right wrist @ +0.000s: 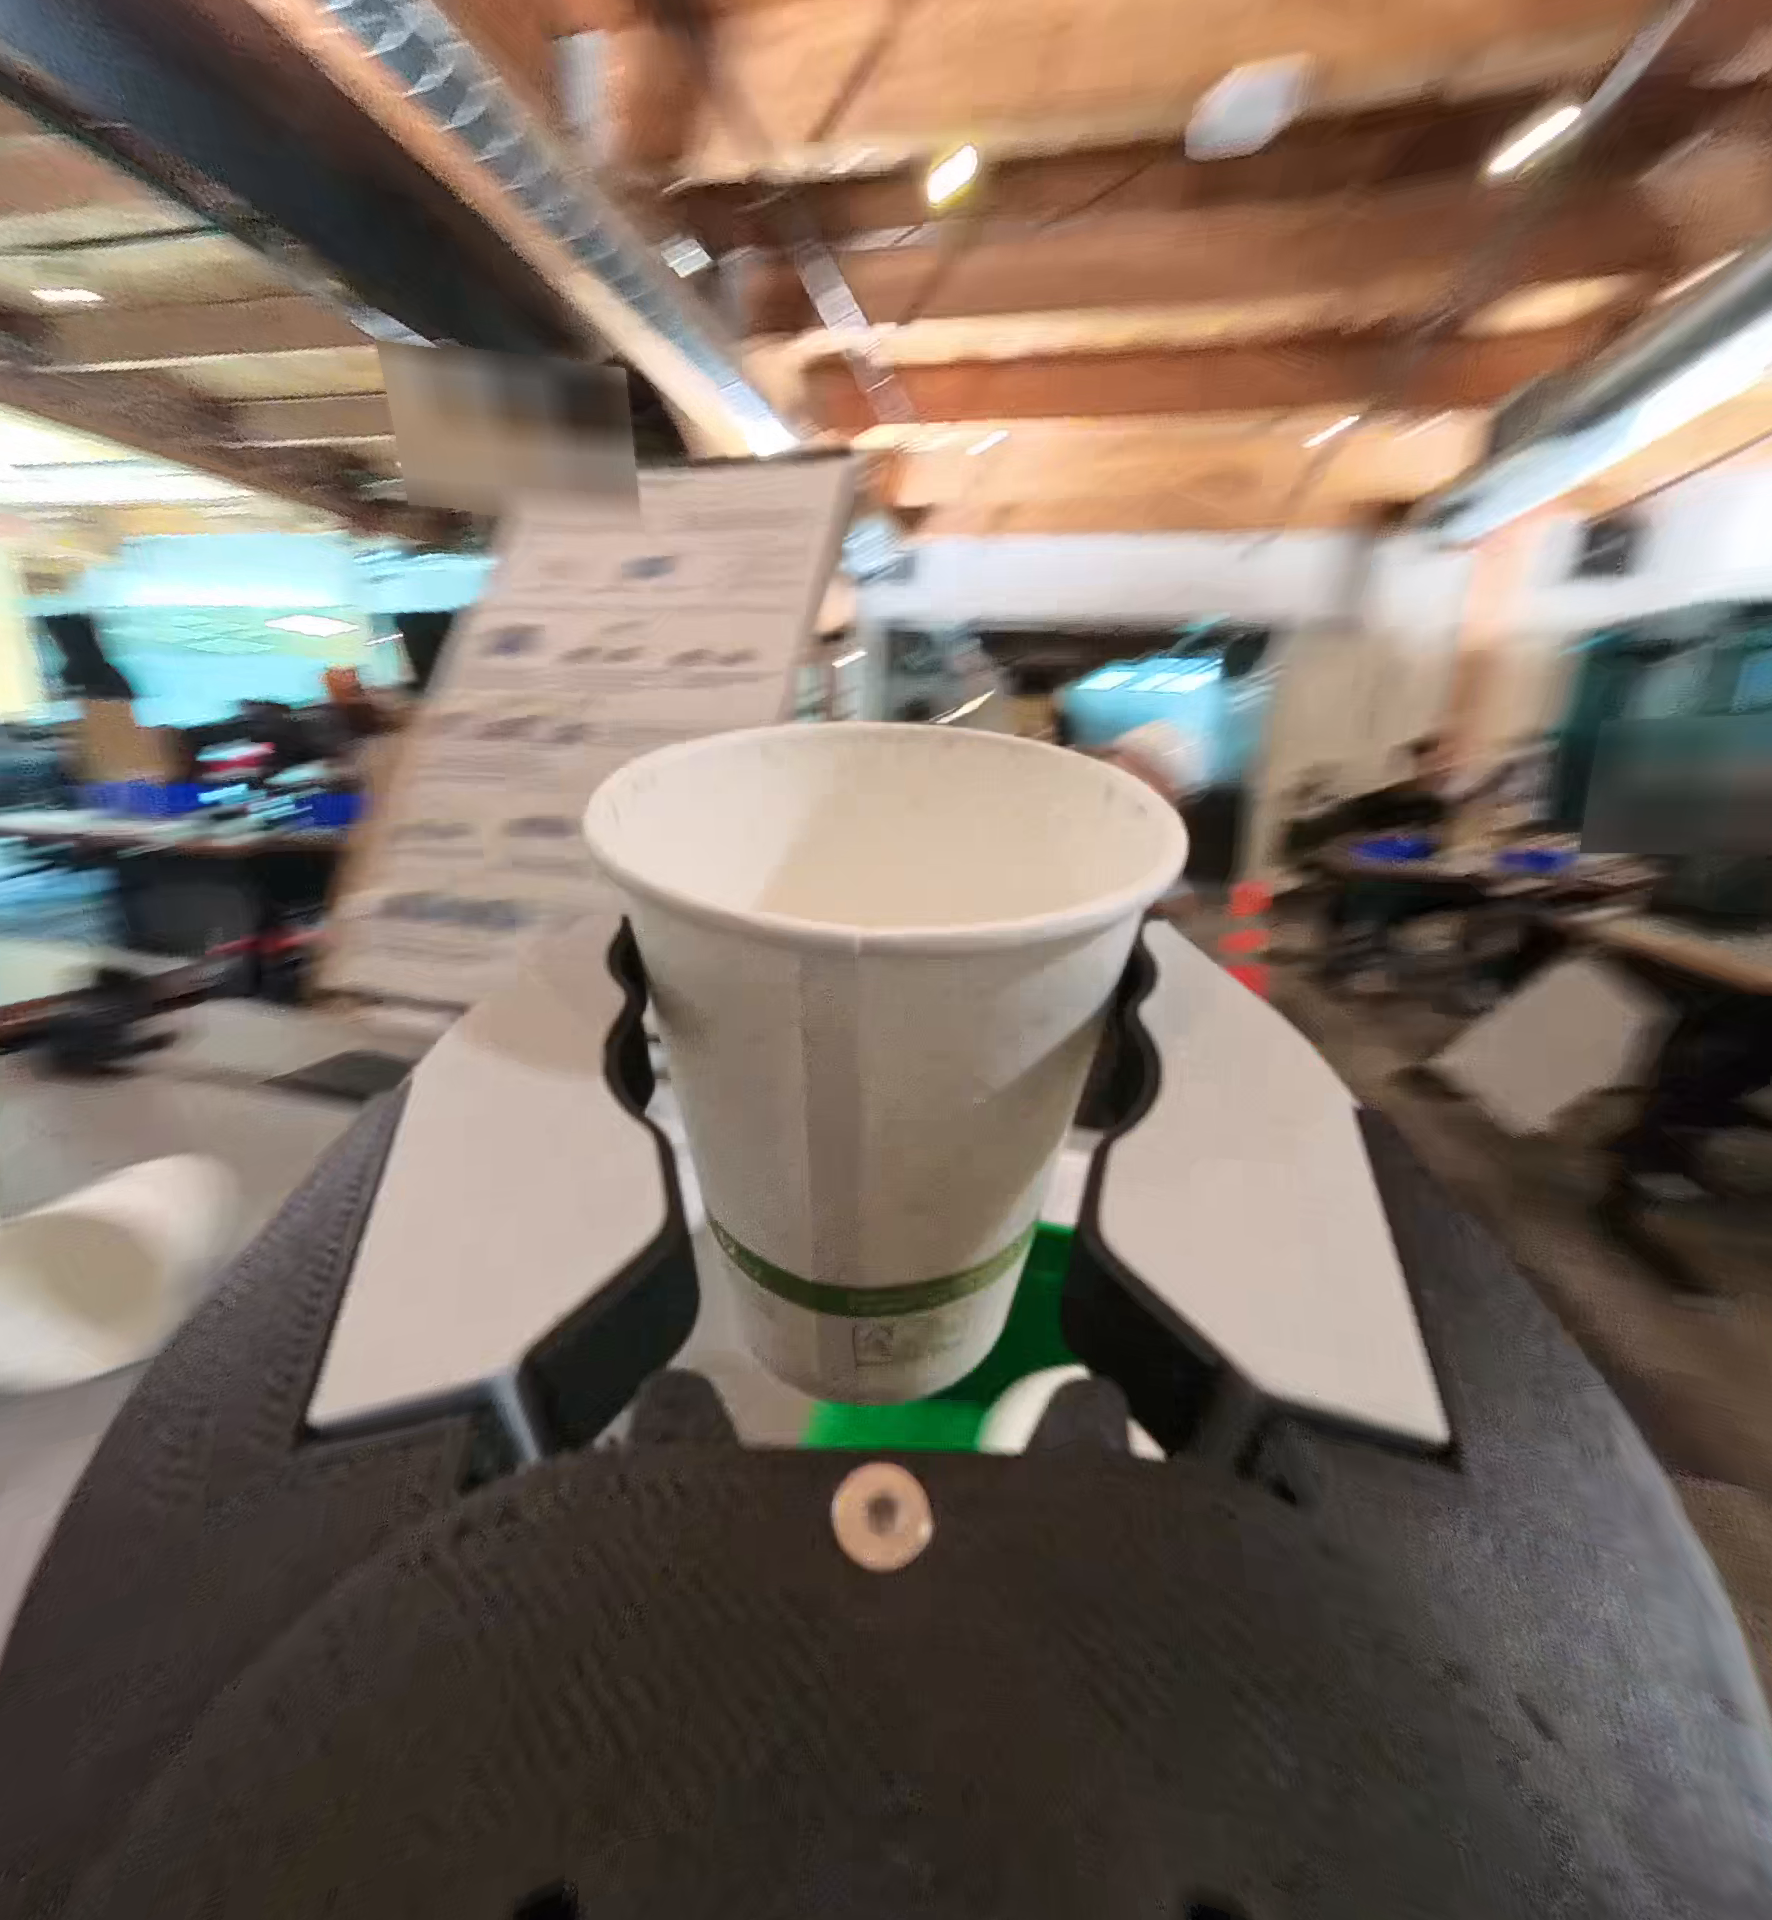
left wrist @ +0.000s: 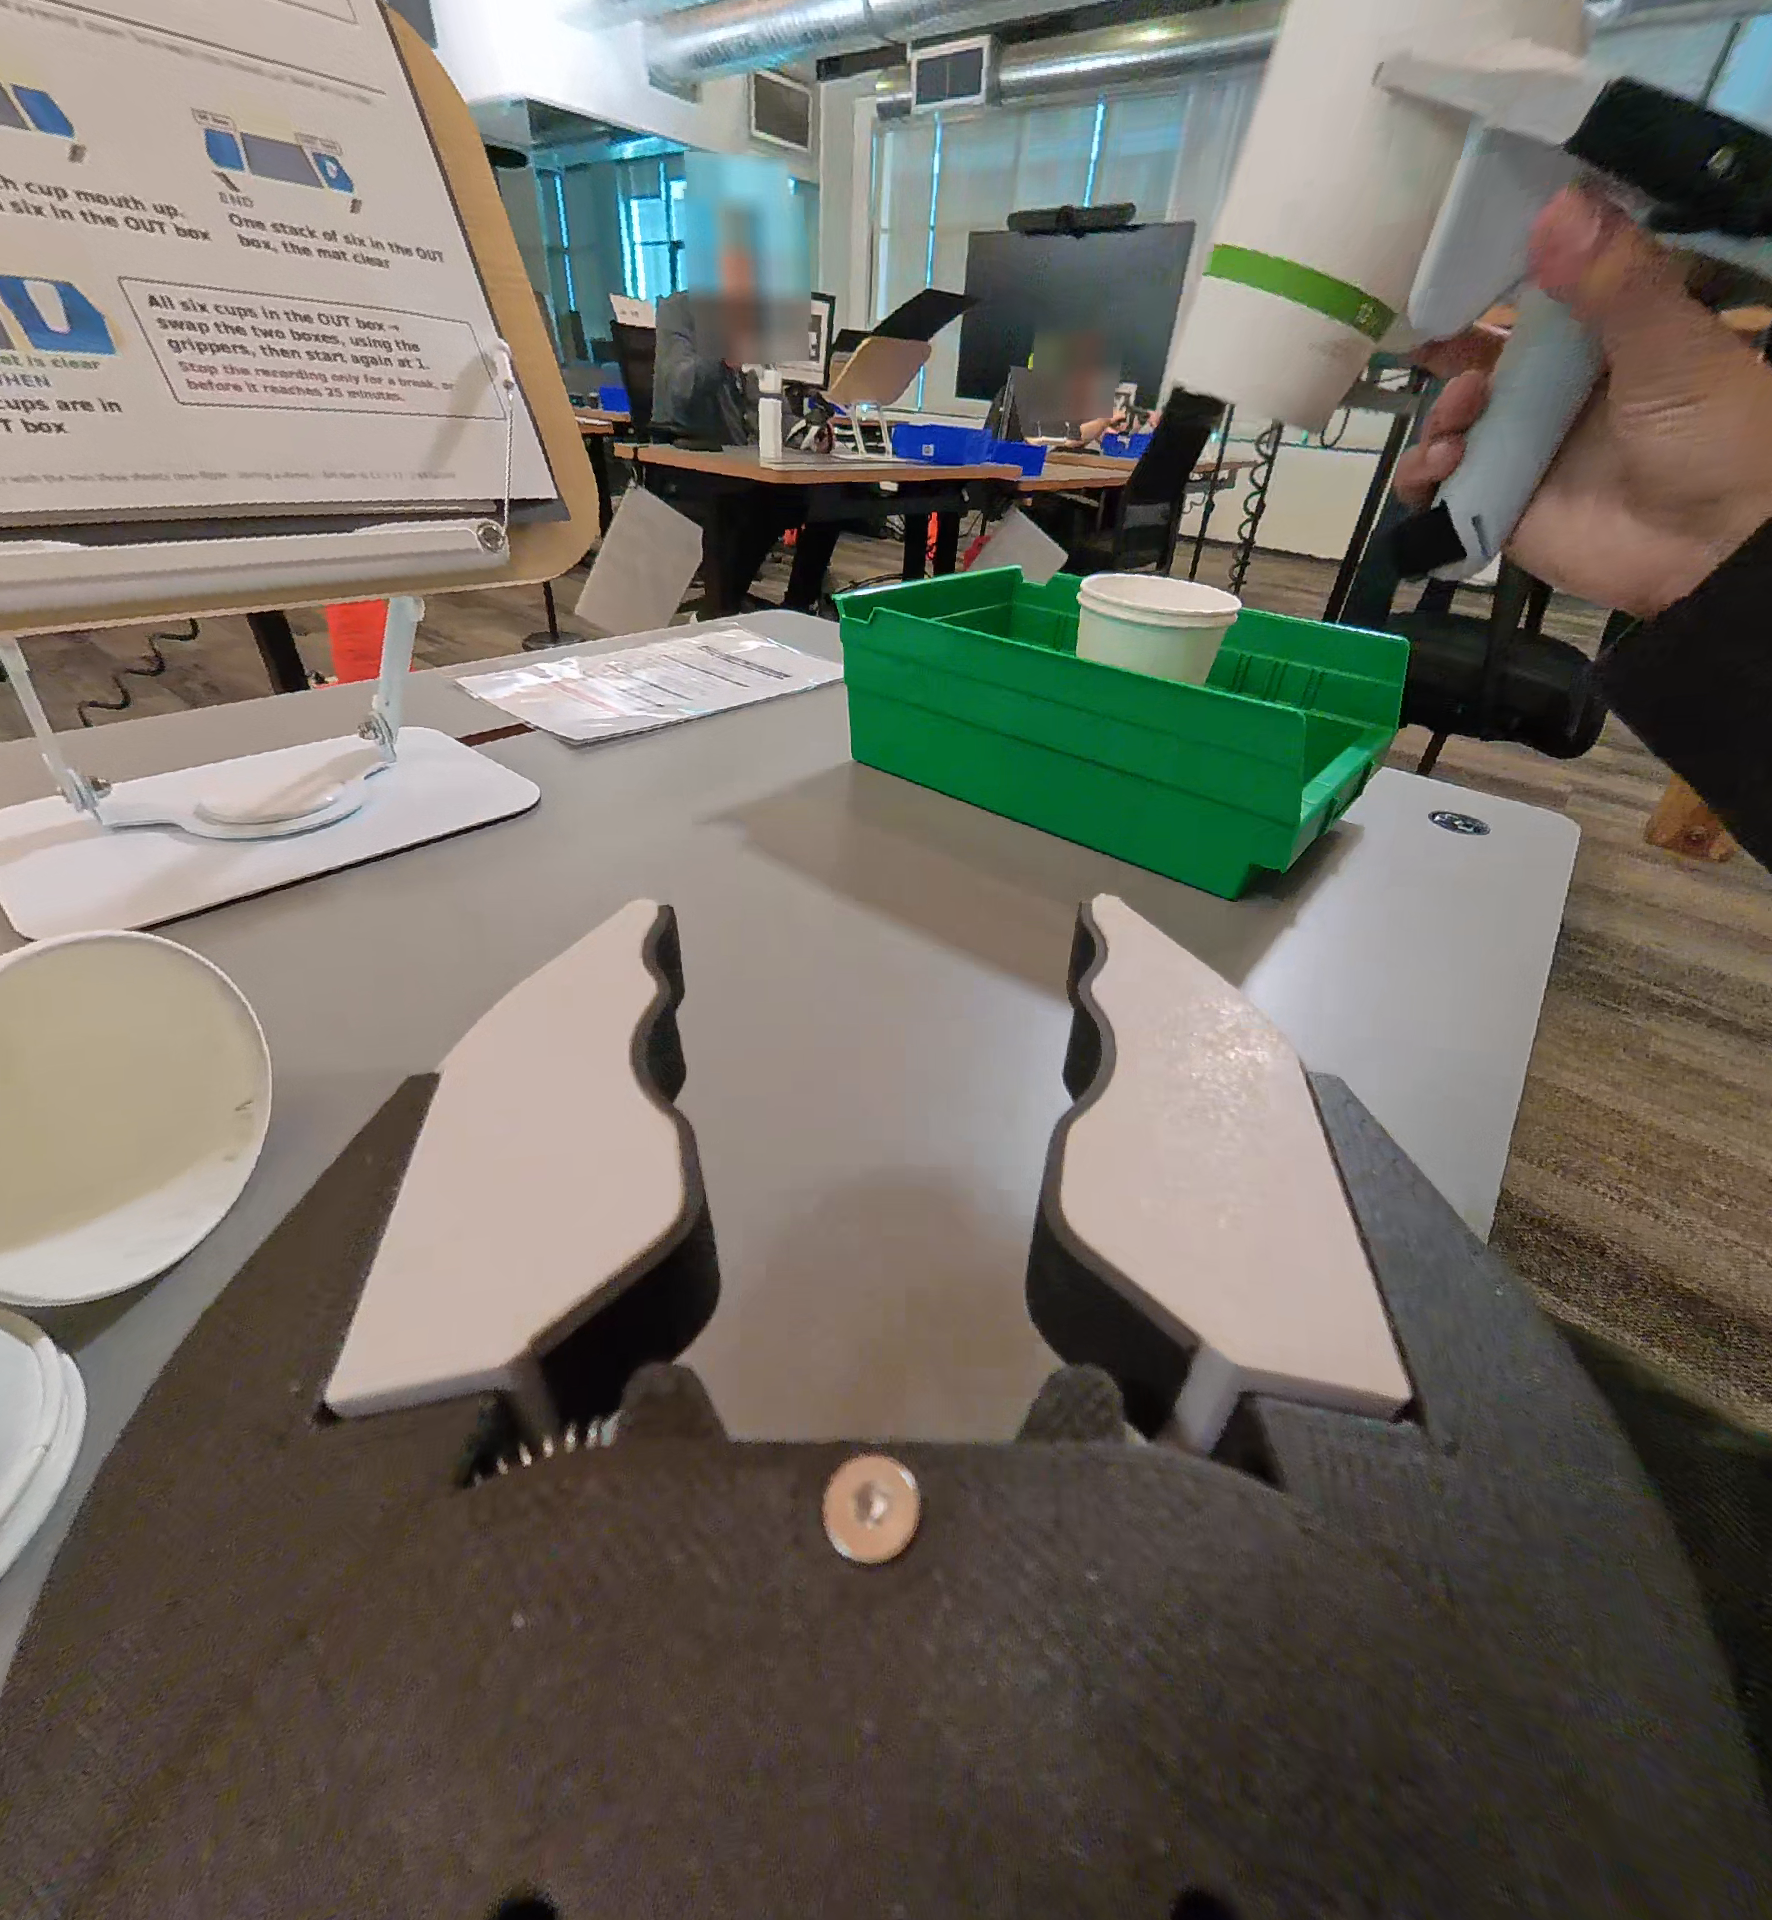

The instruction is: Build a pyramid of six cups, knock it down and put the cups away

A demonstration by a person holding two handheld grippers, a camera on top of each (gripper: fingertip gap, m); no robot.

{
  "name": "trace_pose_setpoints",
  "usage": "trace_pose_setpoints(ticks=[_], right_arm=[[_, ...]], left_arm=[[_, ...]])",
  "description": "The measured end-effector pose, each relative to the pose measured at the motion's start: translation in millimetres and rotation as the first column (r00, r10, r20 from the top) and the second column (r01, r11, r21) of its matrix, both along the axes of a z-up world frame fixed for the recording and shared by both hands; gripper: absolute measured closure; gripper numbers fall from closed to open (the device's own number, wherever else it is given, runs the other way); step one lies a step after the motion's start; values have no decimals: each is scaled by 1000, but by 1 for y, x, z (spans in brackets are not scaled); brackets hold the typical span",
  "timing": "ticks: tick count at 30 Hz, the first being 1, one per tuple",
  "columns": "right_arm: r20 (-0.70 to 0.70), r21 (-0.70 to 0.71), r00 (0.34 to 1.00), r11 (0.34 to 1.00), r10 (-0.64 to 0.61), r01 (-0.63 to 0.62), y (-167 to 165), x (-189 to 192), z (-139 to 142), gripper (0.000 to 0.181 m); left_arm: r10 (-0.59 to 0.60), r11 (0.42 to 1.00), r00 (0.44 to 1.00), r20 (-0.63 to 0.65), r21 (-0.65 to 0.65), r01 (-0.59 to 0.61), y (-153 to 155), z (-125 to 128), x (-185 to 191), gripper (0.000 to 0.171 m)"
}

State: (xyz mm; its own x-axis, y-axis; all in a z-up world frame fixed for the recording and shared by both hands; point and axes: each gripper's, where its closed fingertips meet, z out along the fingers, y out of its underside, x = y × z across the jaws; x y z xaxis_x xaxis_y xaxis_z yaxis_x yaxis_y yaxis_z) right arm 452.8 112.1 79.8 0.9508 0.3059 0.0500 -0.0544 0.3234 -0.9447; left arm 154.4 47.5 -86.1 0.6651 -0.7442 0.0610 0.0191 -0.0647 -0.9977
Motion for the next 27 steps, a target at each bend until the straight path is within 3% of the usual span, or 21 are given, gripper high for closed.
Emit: trace_pose_setpoints(ticks=[3, 6, 13, 21, 25, 27], right_arm=[[-25, 60, 976, 974, -218, 219, 5, 71, -17, 93], [-80, 70, 966, 965, -246, 251, 11, 92, -29, 93], [85, 126, 955, 954, -284, 273, 43, 72, -50, 93], [58, -82, 967, 965, -246, 250, 75, 76, -89, 90], [16, -239, 981, 952, -194, 192, 81, 77, -104, 41], [-2, -254, 981, 949, -192, 186, 76, 83, -101, 39]], left_arm=[[-8, 1000, 1000, -15, -15, 8, 0, -5, 4, 99], [-18, 1000, 999, -29, -23, 17, -2, -9, 8, 100], [-11, 999, 998, -69, -32, 9, -1, -19, 8, 100], [28, 999, 998, -57, -27, -29, -3, -16, -5, 101], [47, 998, 997, -55, -27, -48, -2, -15, -12, 101], [55, 998, 997, -52, -24, -57, -2, -14, -14, 101]])
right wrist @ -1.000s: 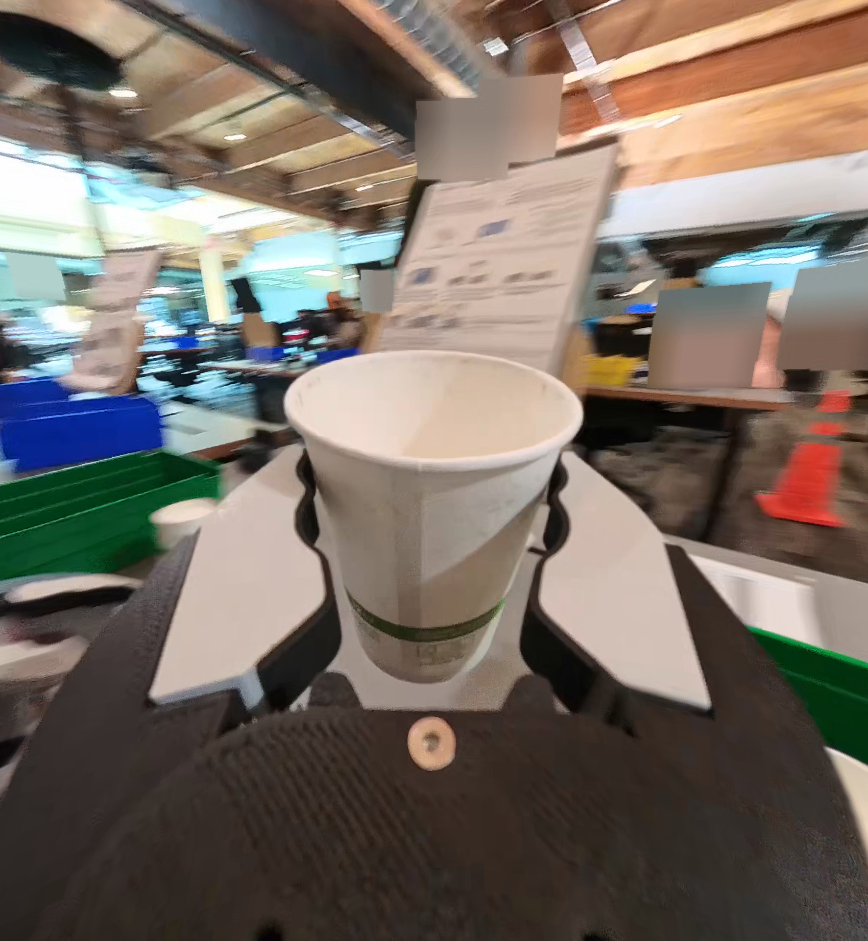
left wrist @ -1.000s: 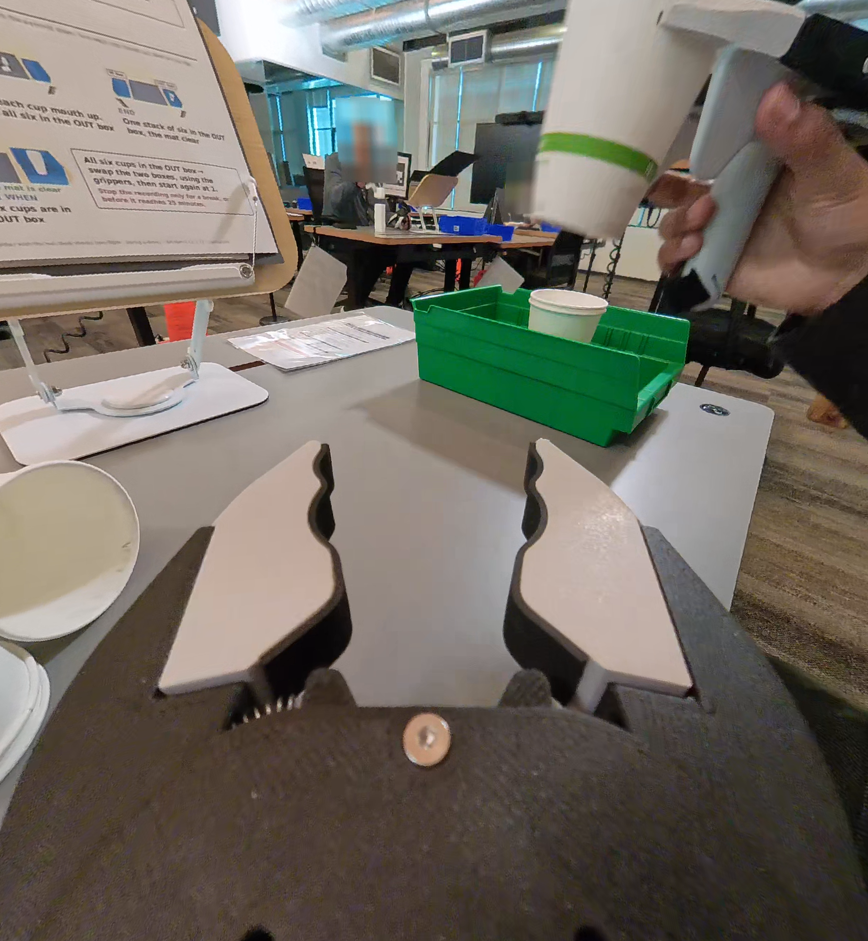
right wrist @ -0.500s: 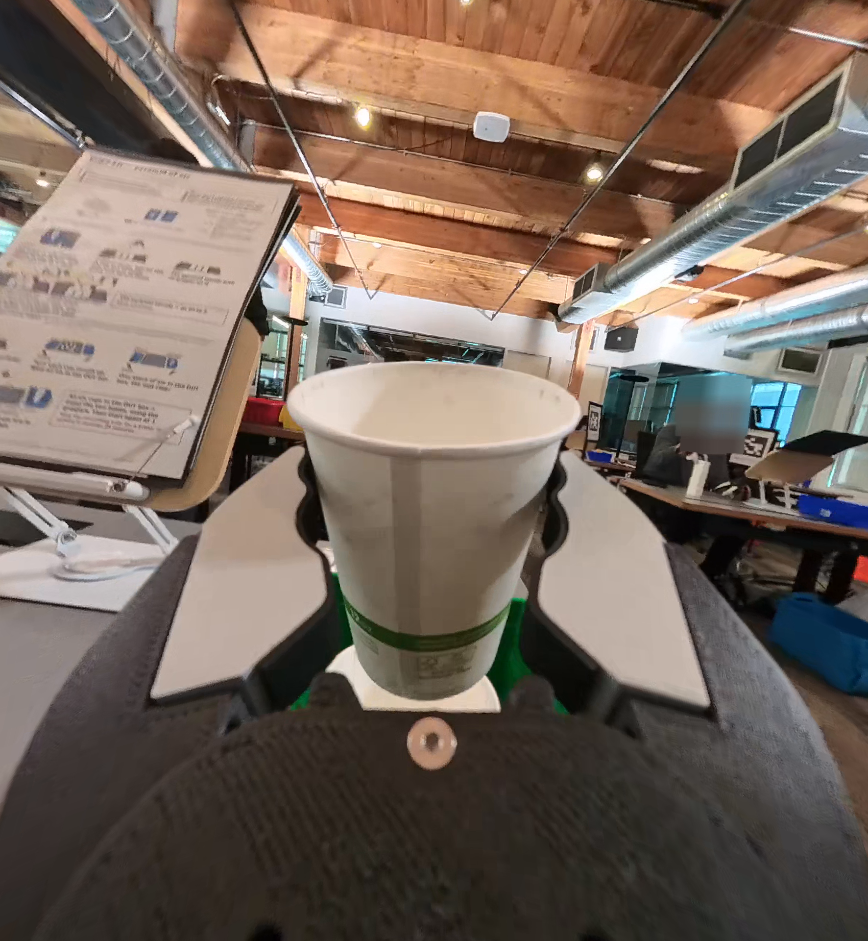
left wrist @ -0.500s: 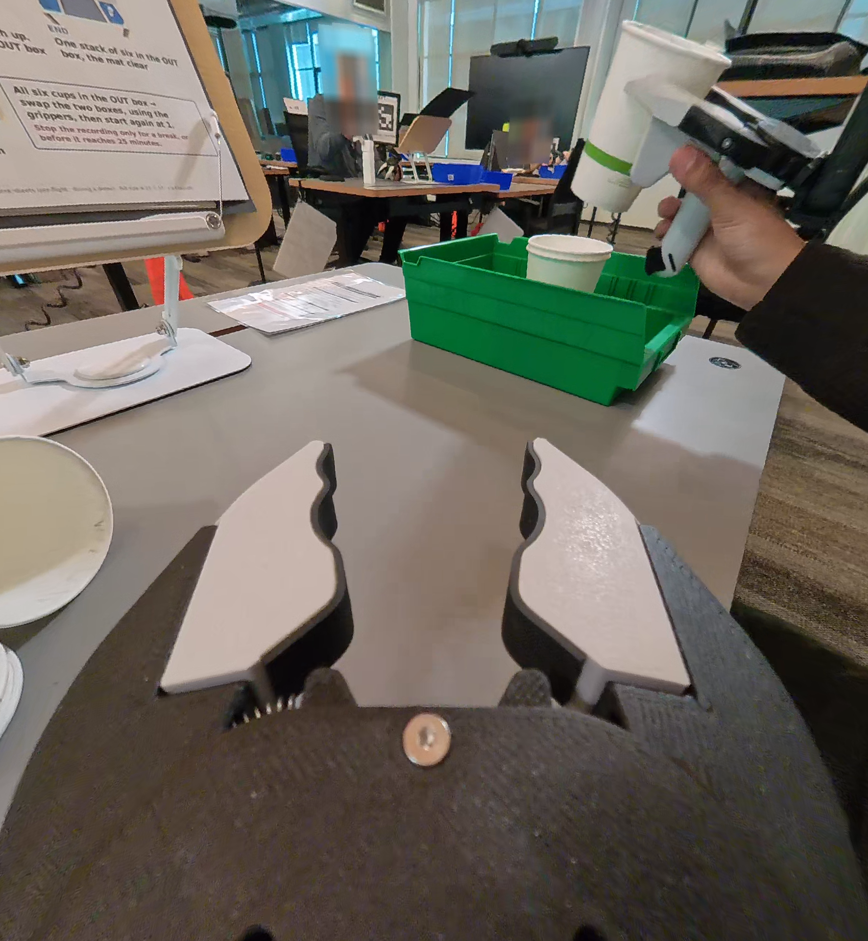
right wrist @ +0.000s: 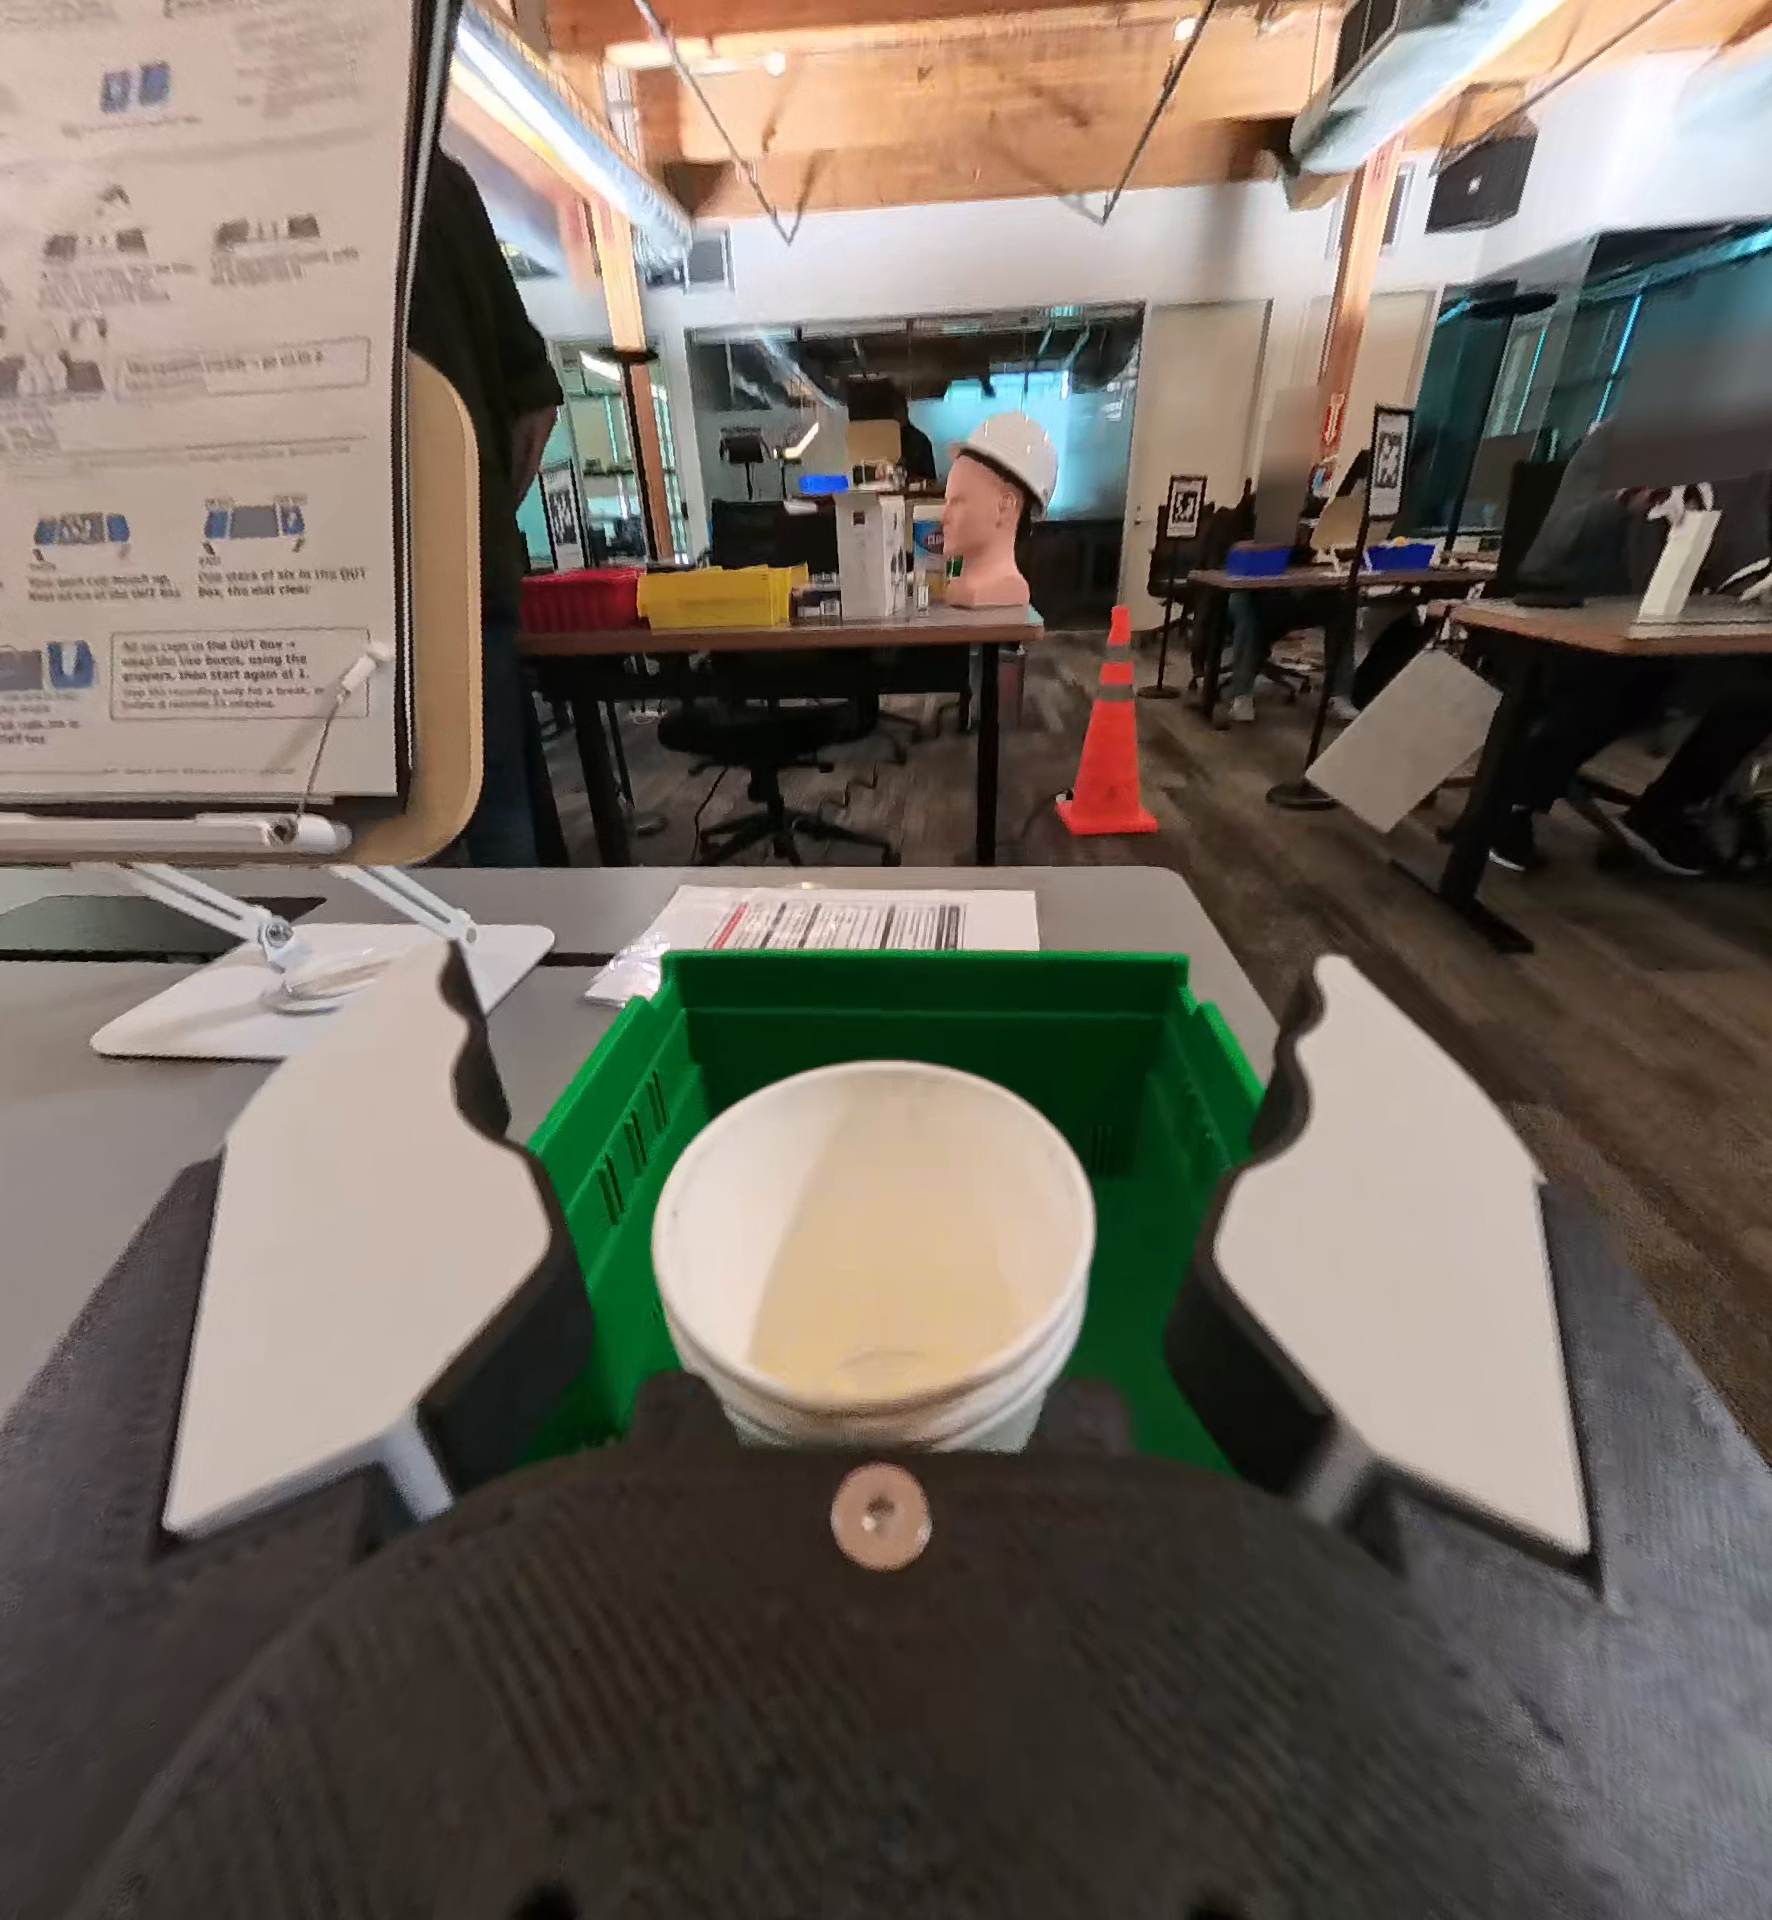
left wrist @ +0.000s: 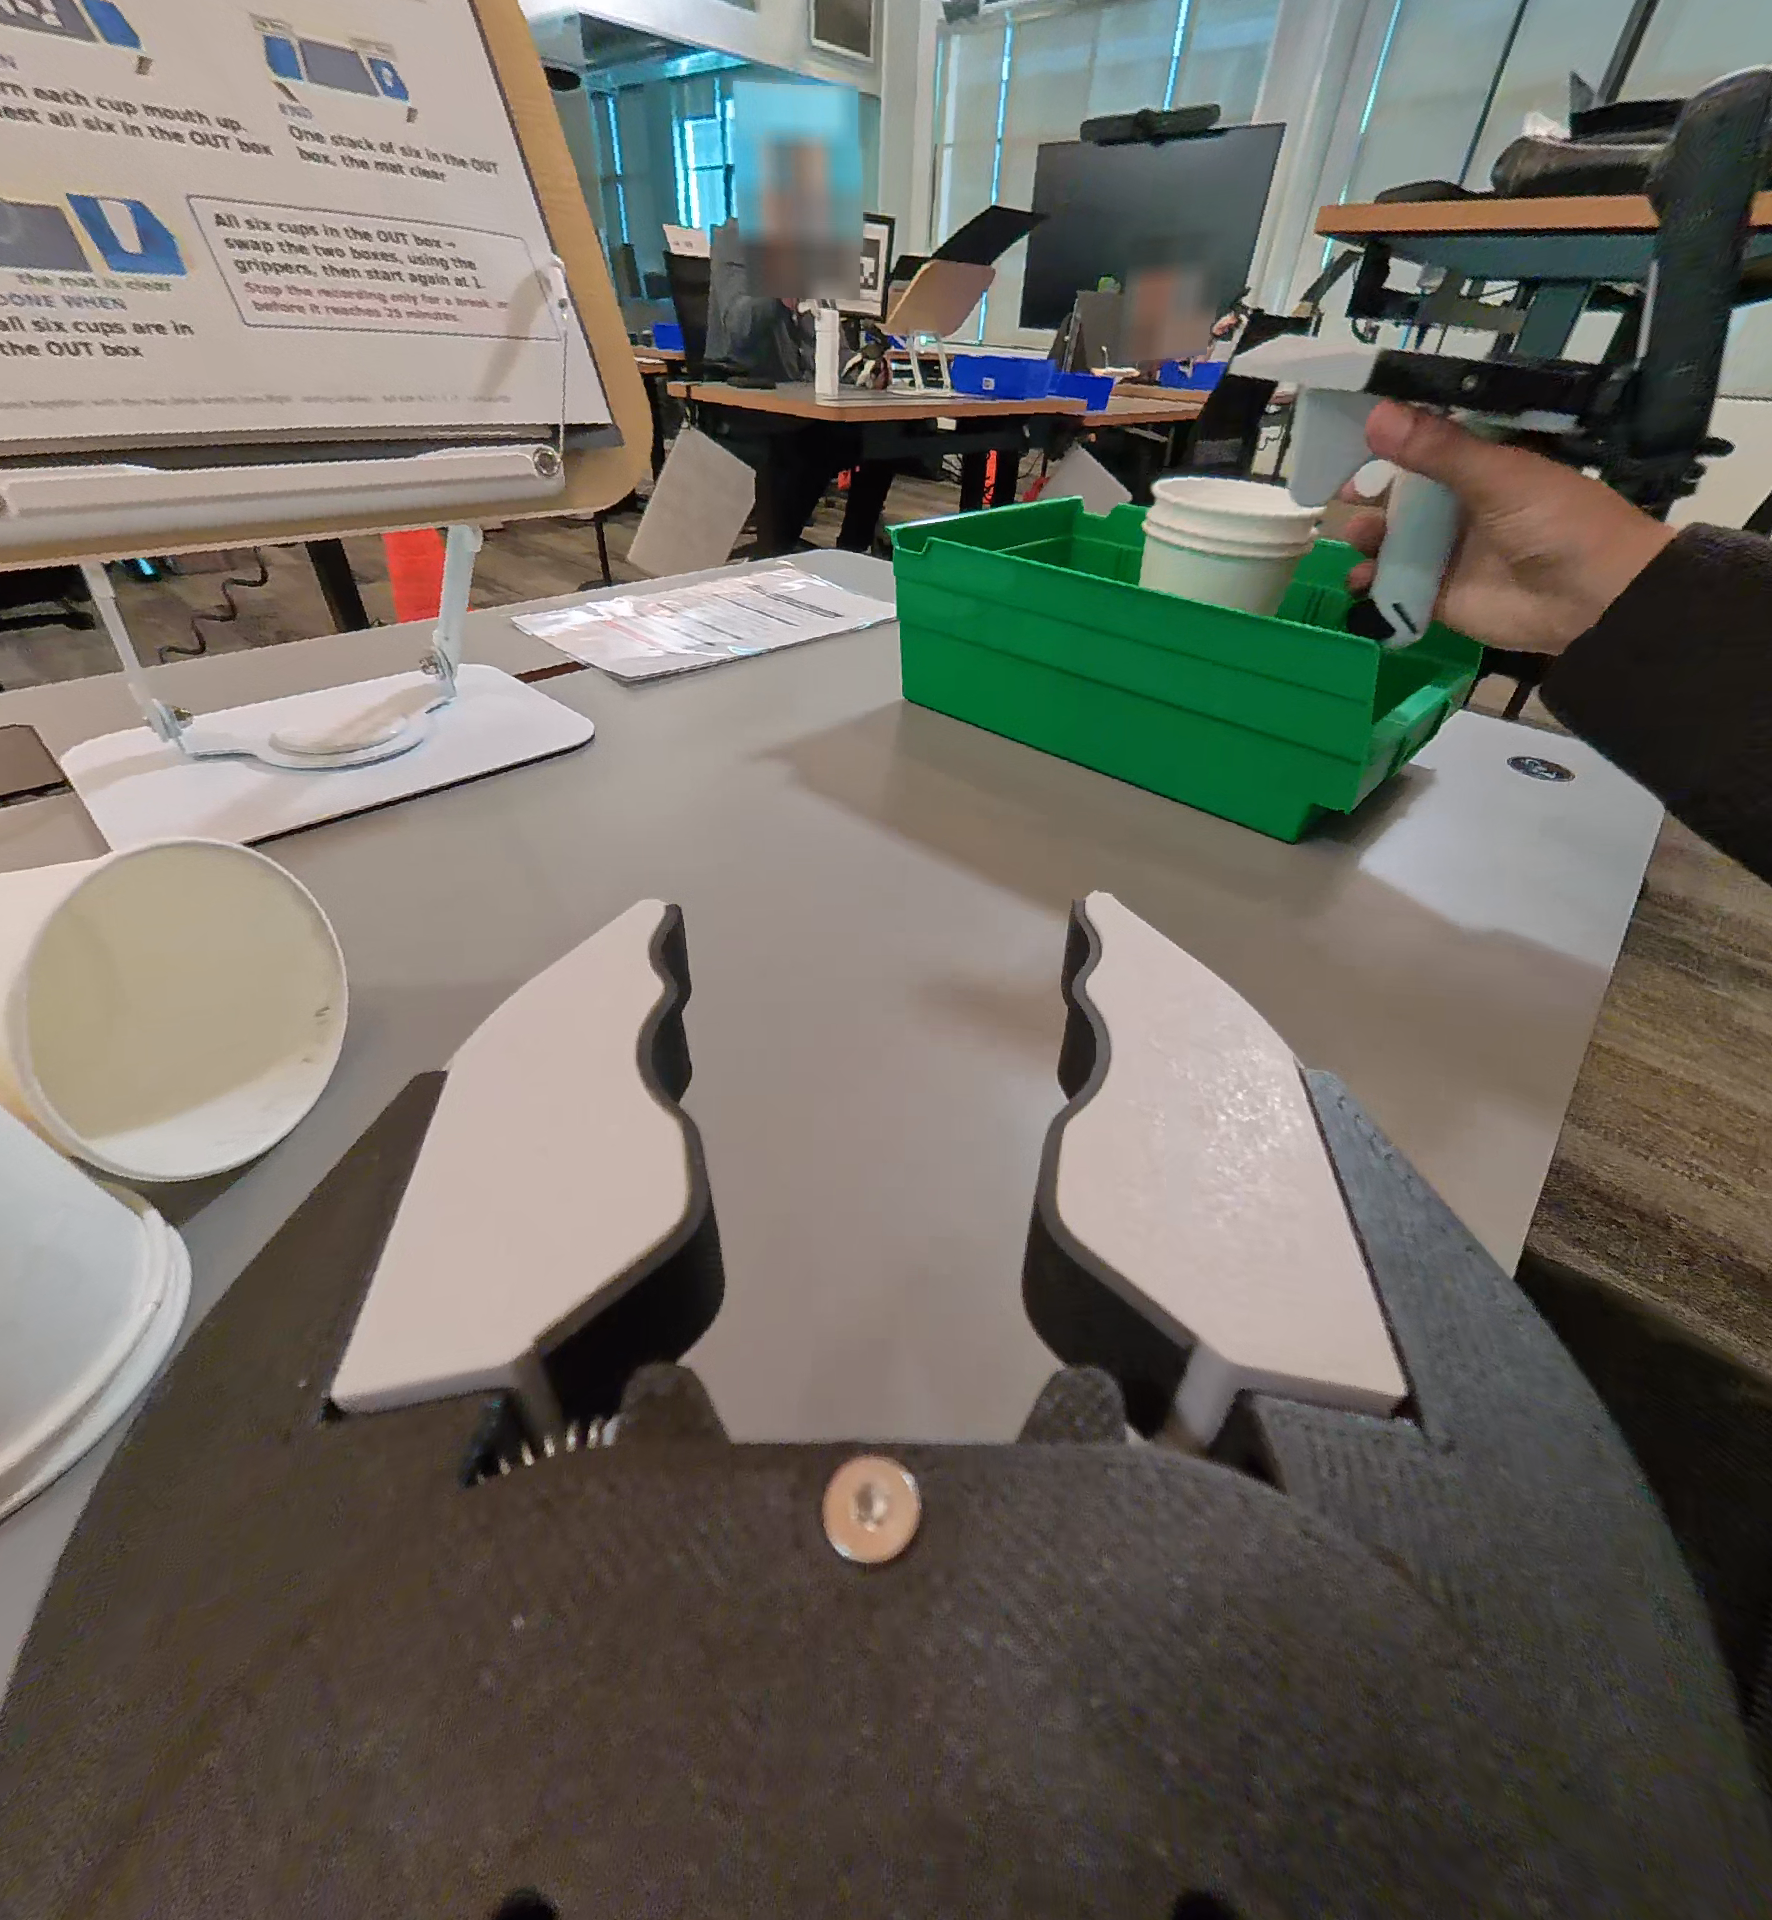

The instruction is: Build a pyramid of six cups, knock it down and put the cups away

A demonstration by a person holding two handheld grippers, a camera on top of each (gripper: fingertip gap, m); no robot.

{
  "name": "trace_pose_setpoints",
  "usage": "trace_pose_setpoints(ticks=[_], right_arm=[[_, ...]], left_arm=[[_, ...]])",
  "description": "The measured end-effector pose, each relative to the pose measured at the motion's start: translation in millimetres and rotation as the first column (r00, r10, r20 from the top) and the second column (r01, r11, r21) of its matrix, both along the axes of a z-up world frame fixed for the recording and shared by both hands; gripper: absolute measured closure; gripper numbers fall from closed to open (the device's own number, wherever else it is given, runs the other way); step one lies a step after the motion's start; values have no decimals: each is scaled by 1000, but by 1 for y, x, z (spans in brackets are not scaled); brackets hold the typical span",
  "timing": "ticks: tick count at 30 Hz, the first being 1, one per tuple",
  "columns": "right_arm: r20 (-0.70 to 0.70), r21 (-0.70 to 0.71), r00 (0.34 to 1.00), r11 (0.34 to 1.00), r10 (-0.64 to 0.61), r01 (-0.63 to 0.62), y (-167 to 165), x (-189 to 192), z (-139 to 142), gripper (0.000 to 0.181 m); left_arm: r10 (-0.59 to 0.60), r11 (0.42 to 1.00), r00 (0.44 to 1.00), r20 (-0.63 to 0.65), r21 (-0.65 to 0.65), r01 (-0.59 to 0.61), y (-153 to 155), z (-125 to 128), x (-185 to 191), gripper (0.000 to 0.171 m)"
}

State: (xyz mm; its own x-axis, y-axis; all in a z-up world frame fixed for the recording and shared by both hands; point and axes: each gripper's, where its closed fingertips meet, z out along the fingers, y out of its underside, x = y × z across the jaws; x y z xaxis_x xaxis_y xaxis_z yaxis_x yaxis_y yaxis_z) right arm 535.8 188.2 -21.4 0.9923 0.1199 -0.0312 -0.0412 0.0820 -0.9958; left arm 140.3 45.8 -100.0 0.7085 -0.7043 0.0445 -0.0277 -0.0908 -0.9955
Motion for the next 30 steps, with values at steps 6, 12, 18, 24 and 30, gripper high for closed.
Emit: trace_pose_setpoints(ticks=[6, 12, 18, 24, 30], right_arm=[[-118, 192, 993, 981, 28, -5, -41, 15, 65, 47], [-194, 375, 946, 911, 261, -174, -75, -49, 133, 51], [-185, 294, 807, 815, 561, -499, -85, -201, 110, 52], [-162, 44, 737, 751, 657, -659, -100, -325, -20, 67], [135, -72, 768, 779, 626, -623, -109, -349, -77, 87]], left_arm=[[19, 1000, 999, 29, -11, -19, 3, 3, -5, 102], [65, 989, 998, 12, -135, -63, 15, -16, -13, 100], [331, 942, 943, -33, -45, -332, 42, -4, -69, 101], [557, 828, 824, -105, 154, -540, 62, 20, -134, 101], [603, 785, 798, 10, 168, -596, 73, 35, -146, 112]])
